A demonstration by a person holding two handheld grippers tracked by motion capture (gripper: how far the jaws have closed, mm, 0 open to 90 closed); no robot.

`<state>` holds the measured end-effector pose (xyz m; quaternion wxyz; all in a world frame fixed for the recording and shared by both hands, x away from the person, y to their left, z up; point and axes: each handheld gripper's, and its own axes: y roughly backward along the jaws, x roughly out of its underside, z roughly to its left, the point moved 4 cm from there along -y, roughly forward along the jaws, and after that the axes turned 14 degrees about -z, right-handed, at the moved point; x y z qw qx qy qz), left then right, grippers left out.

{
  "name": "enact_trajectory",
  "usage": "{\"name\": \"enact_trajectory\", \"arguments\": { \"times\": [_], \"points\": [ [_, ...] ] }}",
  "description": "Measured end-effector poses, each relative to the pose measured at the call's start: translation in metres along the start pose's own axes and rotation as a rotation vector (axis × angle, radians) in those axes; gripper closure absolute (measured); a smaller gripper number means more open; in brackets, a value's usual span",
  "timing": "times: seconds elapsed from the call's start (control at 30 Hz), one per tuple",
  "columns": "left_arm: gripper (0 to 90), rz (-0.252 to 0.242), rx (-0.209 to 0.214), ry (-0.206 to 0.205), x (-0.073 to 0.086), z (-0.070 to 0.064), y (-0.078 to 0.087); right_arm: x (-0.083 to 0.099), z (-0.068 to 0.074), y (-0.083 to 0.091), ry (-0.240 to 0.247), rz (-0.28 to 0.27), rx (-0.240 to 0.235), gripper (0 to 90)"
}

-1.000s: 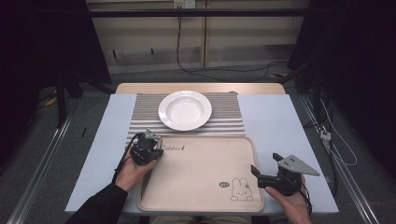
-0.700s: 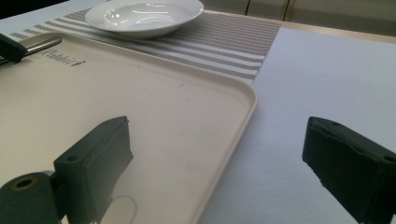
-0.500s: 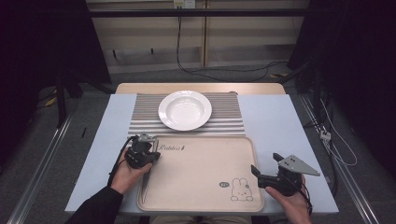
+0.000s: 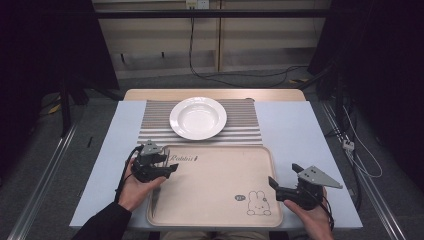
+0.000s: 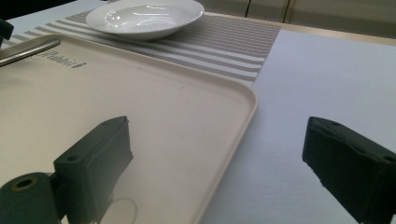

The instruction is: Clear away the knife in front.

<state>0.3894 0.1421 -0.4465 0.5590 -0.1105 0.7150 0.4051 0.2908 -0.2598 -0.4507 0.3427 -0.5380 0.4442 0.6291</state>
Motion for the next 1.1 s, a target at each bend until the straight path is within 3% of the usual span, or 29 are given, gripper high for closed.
{"name": "enact_trajectory", "arguments": {
  "times": [0.07, 0.2, 0.27, 0.33, 0.4, 0.47, 0.6, 0.73, 0.8, 1.1],
  "points": [
    [25.7, -0.026, -0.012, -0.016, -0.002, -0.003, 0.006, 0.000, 0.000, 0.000, -0.001, 0.000, 0.001, 7.9],
    [11.7, -0.076, -0.030, 0.007, -0.005, -0.005, 0.020, 0.000, 0.000, 0.001, -0.002, -0.003, 0.001, 7.9],
    [7.9, -0.092, -0.039, -0.005, -0.004, -0.007, 0.027, -0.001, 0.000, 0.001, -0.005, -0.004, 0.002, 7.9],
    [7.5, -0.107, -0.061, 0.000, -0.002, -0.008, 0.034, -0.001, -0.001, 0.001, -0.005, -0.005, 0.004, 7.9],
    [7.4, -0.123, -0.055, -0.019, 0.001, -0.011, 0.041, -0.001, -0.001, 0.001, -0.004, -0.005, 0.006, 7.9],
    [5.8, -0.113, -0.063, -0.013, 0.004, -0.011, 0.046, 0.000, -0.001, 0.001, -0.004, -0.005, 0.009, 7.9],
    [5.4, -0.121, -0.095, -0.006, 0.014, -0.005, 0.054, 0.000, -0.002, 0.002, -0.003, -0.007, 0.012, 7.9],
    [5.4, -0.143, -0.135, 0.054, 0.021, 0.006, 0.059, 0.000, -0.002, 0.003, -0.004, -0.007, 0.013, 7.9],
    [5.4, -0.160, -0.149, 0.058, 0.022, 0.011, 0.061, 0.000, -0.002, 0.003, -0.003, -0.006, 0.012, 7.9],
    [5.2, -0.176, -0.133, 0.084, 0.027, 0.020, 0.060, 0.000, -0.002, 0.002, -0.005, -0.004, 0.012, 7.8]
  ]
}}
